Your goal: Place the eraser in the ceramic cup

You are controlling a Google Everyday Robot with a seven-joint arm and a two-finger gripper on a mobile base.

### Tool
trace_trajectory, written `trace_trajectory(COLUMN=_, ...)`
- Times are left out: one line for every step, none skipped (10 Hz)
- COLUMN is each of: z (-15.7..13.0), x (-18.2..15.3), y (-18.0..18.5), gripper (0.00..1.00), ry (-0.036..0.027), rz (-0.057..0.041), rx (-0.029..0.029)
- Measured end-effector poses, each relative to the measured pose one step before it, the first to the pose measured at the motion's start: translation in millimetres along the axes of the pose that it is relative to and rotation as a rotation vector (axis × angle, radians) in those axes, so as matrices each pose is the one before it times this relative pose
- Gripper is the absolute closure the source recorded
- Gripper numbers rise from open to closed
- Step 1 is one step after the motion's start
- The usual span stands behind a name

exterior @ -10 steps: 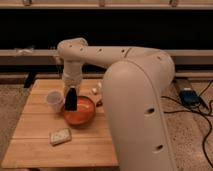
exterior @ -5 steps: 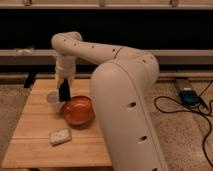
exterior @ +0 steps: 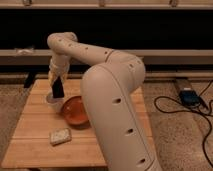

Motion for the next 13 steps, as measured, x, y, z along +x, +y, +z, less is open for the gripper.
trace_trajectory(z=2.48, x=-8.31, y=4.44, gripper=1.00, ry=-0.01004, rz=-0.01729, rx=-0.00942)
trace_trajectory(z=1.24, x=-6.29, y=4.07, gripper=1.00, ry=-0.00839, rz=-0.01578, rx=-0.00872)
trace_trajectory(z=0.62, x=-5.71, y=1.95, gripper=1.00, ry=-0.01092, rz=-0.01316, rx=-0.00933)
trace_trajectory(z=0.90, x=-3.25, y=0.79, gripper=0.99, ry=-0.01089, rz=-0.00864, rx=-0.00836)
trace_trajectory(z=4.40, x=-0.49, y=3.48, gripper=0.92, ry=-0.01116, rz=-0.00981, rx=-0.00530)
trace_trajectory(z=4.20, x=0.50, y=4.97, gripper=0.82, ry=-0.01100, rz=-0.01232, rx=-0.00211)
trace_trajectory(z=4.44, x=1.14, y=3.46, gripper=0.72, ry=-0.00792, rz=-0.01187, rx=0.00190)
trace_trajectory(z=2.48, x=0.89, y=1.67, gripper=0.62, ry=-0.00620, rz=-0.00764, rx=0.00211)
trace_trajectory(z=2.47, x=1.20, y=-0.53, gripper=0.52, ry=-0.00902, rz=-0.00578, rx=0.00769)
trace_trajectory(z=1.73, x=0.49, y=0.74, gripper=0.42, ry=-0.00710, rz=-0.00318, rx=0.00703)
trace_trajectory(z=1.85, x=0.24, y=0.34, gripper=0.32, ry=-0.00627, rz=-0.00253, rx=0.00871)
trace_trajectory(z=1.14, x=-0.34, y=0.59, gripper=0.24, ry=-0.00644, rz=-0.00304, rx=0.00765)
trace_trajectory(z=1.23, x=-0.09, y=-0.33, gripper=0.20, ry=-0.00732, rz=-0.00213, rx=0.00815)
